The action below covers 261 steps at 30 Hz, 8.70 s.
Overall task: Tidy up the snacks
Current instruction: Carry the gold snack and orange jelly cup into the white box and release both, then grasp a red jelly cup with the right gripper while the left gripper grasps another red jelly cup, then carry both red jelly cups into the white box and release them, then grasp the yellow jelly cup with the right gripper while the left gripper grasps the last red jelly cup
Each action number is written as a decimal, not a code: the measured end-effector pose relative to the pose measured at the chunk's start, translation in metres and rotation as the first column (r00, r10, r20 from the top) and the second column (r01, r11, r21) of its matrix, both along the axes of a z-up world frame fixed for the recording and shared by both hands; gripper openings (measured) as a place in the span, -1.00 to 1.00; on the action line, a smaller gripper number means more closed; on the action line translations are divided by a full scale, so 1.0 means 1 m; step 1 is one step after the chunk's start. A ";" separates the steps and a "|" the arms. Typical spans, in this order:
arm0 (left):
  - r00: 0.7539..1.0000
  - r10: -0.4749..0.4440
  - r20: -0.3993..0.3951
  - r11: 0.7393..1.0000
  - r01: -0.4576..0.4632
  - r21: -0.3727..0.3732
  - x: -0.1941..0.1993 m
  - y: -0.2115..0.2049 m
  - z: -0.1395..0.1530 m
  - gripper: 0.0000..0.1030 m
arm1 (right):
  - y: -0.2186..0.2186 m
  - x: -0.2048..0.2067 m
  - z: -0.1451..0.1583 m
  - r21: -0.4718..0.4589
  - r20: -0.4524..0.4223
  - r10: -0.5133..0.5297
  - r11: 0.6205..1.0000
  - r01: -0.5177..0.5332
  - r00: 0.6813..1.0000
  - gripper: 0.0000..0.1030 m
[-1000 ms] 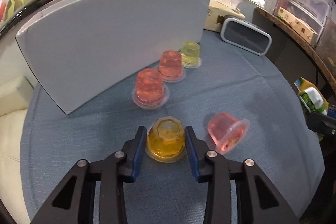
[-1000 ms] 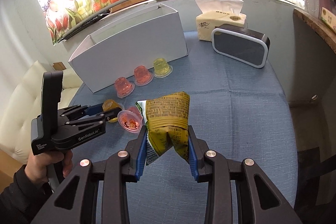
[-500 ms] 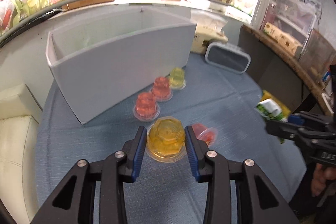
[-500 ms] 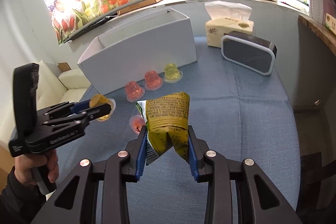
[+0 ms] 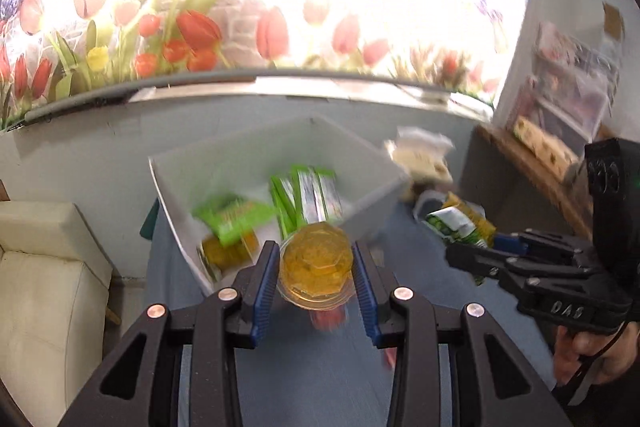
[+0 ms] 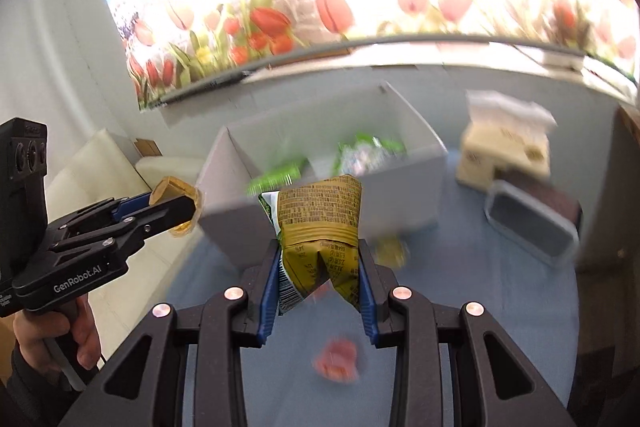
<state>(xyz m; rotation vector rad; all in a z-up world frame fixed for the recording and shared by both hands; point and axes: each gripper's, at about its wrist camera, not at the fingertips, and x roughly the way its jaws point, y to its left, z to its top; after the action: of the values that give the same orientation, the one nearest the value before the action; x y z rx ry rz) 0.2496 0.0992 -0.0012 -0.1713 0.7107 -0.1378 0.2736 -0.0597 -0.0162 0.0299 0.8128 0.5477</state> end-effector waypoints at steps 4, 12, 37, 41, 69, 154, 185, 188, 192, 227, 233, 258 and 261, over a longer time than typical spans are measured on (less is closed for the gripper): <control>1.000 0.028 -0.012 1.000 -0.028 0.012 0.047 0.019 0.012 -0.21 | 0.031 0.053 0.012 -0.020 -0.007 0.017 1.000 -0.017 1.000 -0.28; 0.998 0.063 -0.030 0.998 -0.063 0.014 0.093 0.044 0.011 -0.21 | 0.066 0.133 0.001 -0.059 -0.051 0.010 0.998 -0.013 0.999 -0.28; 0.992 0.108 -0.065 0.993 -0.104 0.055 0.081 0.050 0.001 1.00 | 0.054 0.130 -0.006 -0.159 -0.036 -0.030 0.987 0.024 0.999 1.00; 0.995 0.087 -0.046 0.995 -0.084 0.060 0.065 0.040 0.012 1.00 | 0.048 0.117 0.005 -0.123 -0.035 -0.022 0.992 0.017 0.999 1.00; 0.992 0.120 -0.034 0.993 -0.120 -0.010 -0.156 -0.044 -0.040 1.00 | -0.030 -0.065 -0.082 -0.152 -0.080 -0.031 0.988 0.019 0.996 1.00; 0.998 0.037 0.055 0.998 -0.035 -0.048 -0.044 -0.018 0.016 -0.19 | -0.039 -0.038 -0.013 0.070 0.021 0.012 0.997 -0.013 1.000 -0.09; 0.993 0.115 -0.018 0.990 -0.116 -0.080 0.064 0.077 0.001 1.00 | 0.045 0.122 0.004 0.007 0.066 0.080 0.997 -0.081 0.995 0.88; 0.995 0.103 -0.019 0.993 -0.103 -0.055 0.060 0.069 0.004 1.00 | 0.029 0.111 0.006 0.030 0.078 0.053 0.998 -0.056 0.996 0.88; 0.996 0.087 -0.018 0.996 -0.087 -0.031 0.050 0.056 0.008 1.00 | 0.009 0.092 0.004 0.046 0.075 0.035 0.998 -0.038 0.997 0.88; 0.995 0.007 -0.103 0.996 -0.016 -0.083 -0.113 -0.043 -0.068 1.00 | -0.011 0.090 -0.136 -0.116 -0.063 -0.045 0.993 0.038 0.997 -0.31; 0.994 0.007 -0.112 0.999 -0.013 -0.046 -0.078 -0.054 -0.080 1.00 | -0.045 0.062 -0.113 -0.091 -0.028 -0.029 0.996 0.027 0.999 -0.31; 0.931 0.253 -0.265 0.961 -0.210 0.180 0.094 -0.123 -0.161 -0.21 | -0.157 -0.105 -0.066 0.047 0.017 -0.099 0.994 0.098 0.995 -0.31; 0.934 0.235 -0.269 0.969 -0.204 0.137 0.091 -0.119 -0.160 -0.22 | -0.160 -0.107 -0.065 0.058 0.016 -0.097 0.994 0.096 0.995 -0.31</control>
<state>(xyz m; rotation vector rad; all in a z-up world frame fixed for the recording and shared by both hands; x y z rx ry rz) 0.3411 -0.0196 -0.1613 -0.1689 0.9768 0.1431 0.1662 -0.2197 -0.0813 0.1155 0.7729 0.4792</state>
